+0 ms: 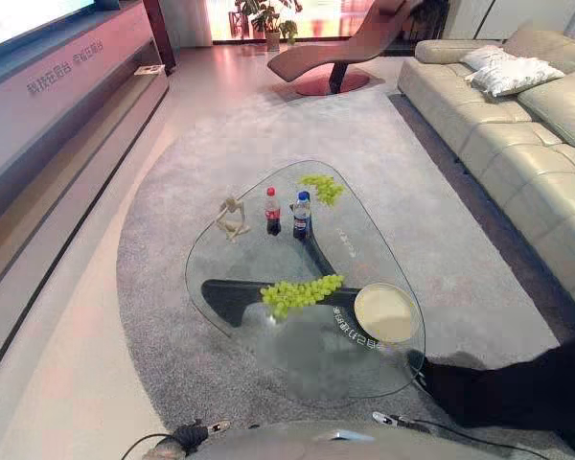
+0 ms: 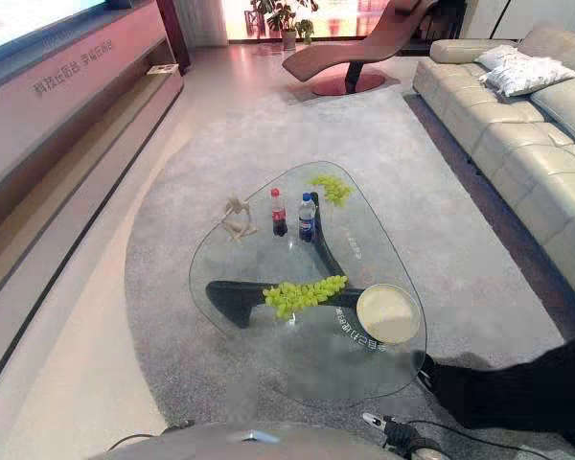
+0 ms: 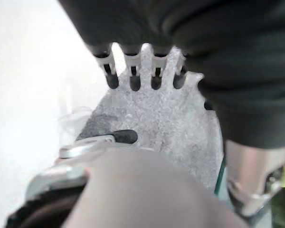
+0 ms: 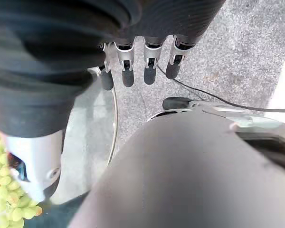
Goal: Pick up fruits into the plate
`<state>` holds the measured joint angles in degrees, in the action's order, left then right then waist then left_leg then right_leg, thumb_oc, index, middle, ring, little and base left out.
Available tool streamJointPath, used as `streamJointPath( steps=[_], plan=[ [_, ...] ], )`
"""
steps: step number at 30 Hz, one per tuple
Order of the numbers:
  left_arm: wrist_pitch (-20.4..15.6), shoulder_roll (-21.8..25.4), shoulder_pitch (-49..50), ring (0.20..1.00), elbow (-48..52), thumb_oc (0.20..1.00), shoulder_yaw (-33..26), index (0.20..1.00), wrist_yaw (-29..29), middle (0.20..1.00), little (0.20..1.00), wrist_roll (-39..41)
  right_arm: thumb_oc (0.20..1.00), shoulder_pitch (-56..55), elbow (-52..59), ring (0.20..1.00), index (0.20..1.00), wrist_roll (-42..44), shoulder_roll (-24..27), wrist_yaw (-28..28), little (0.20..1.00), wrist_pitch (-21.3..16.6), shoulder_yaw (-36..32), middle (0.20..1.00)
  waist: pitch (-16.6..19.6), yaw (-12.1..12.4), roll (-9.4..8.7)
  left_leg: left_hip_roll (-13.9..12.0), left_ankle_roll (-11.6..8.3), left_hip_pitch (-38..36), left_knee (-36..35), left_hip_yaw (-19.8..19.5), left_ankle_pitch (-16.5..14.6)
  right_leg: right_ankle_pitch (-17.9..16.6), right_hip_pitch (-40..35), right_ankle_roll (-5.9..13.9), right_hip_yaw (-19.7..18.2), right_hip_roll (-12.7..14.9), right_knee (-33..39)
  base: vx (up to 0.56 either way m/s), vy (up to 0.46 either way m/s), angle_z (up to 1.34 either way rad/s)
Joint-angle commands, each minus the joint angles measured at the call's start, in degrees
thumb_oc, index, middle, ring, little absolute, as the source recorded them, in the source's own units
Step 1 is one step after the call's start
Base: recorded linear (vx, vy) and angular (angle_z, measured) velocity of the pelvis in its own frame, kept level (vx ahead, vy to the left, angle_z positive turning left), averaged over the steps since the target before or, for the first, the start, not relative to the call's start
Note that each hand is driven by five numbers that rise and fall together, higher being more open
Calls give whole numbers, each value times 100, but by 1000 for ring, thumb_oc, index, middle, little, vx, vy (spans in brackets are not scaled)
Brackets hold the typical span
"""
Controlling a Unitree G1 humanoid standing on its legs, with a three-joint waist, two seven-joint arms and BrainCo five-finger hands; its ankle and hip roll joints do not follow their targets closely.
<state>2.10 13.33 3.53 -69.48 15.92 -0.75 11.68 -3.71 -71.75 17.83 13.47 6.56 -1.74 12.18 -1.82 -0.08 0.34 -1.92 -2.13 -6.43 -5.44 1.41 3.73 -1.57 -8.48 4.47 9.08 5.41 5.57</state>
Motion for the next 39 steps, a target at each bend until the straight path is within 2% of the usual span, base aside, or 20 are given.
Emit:
streamJointPath(
  steps=[1,5,16,22,25,26,28,31,35,36,39],
  plan=[
    [-120,-66,-499,1000,-214,1000,114,1000,-128,1000,1000,-343,1000,542,-303,1000,1000,-59,-169,86,1000,-82,122,1000,-444,145,-63,92,134,-552,93,289,-806,95,-65,192,59,246,-288,-428,13,-11],
    [-130,-47,-527,1000,-190,1000,111,1000,-82,1000,1000,-160,1000,558,-312,1000,1000,-53,-139,111,1000,-81,130,1000,-460,152,-52,89,139,-548,96,298,-808,93,-67,195,59,245,-279,0,0,0],
    [251,-97,-521,1000,-316,1000,26,1000,-311,1000,1000,-203,1000,522,-237,1000,1000,-100,-168,72,1000,-61,170,1000,-527,107,-58,82,137,-517,99,312,-800,70,-20,195,11,239,-273,0,0,0],
    [230,-125,-591,1000,-333,1000,186,1000,-547,1000,1000,-663,1000,543,-146,1000,1000,-77,-163,51,1000,-18,256,1000,-650,62,-63,60,135,-425,116,340,-779,34,117,204,-52,239,-295,-5,-4,-1],
    [430,-69,-809,1000,-241,1000,593,1000,-896,1000,1000,-1495,1000,674,-33,1000,1000,62,-121,18,1000,7,420,1000,-828,21,-61,34,124,-239,154,357,-728,-20,346,205,-145,223,-329,-61,-32,-5],
    [447,-59,-878,1000,-226,1000,697,1000,-1017,1000,1000,-1559,1000,721,-2,1000,1000,103,-109,4,1000,24,467,1000,-874,7,-57,24,121,-197,160,368,-715,-35,406,205,-174,216,-337,-67,-31,-4],
    [418,-44,-960,1000,-191,1000,794,1000,-1118,1000,1000,-1585,1000,777,38,1000,1000,157,-95,-15,1000,42,523,1000,-937,-10,-52,11,115,-140,169,383,-697,-52,481,205,-207,211,-351,-48,-18,-2],
    [250,25,-1352,1000,-18,1000,1015,1000,-1471,1000,1000,-1488,1000,1032,129,1000,1000,358,11,-10,1000,-31,651,1000,-1259,-81,-14,-12,108,89,200,389,-628,-97,751,175,-303,172,-397,-111,-24,-13],
    [183,82,-1640,1000,280,1000,1145,1000,-1526,1000,1000,-1552,1000,1210,298,1000,1000,500,110,-11,1000,-107,711,1000,-1537,-147,39,-16,103,311,266,386,-573,-131,1009,153,-336,168,-469,-99,-4,-3],
    [125,136,-1850,1000,462,1000,1285,1000,-1707,1000,1000,-1577,1000,1372,387,1000,1000,591,199,15,1000,-152,734,1000,-1716,-195,91,-13,88,497,326,372,-525,-163,1209,132,-374,159,-535,-201,36,-2],
    [290,278,-2352,1000,997,1000,1447,1000,-2034,1000,1000,-1679,1000,1668,648,1000,1000,779,409,-29,1000,-122,821,1000,-2071,-300,231,35,50,763,367,328,-411,-209,1481,76,-480,129,-605,-150,61,-12]
  ],
)
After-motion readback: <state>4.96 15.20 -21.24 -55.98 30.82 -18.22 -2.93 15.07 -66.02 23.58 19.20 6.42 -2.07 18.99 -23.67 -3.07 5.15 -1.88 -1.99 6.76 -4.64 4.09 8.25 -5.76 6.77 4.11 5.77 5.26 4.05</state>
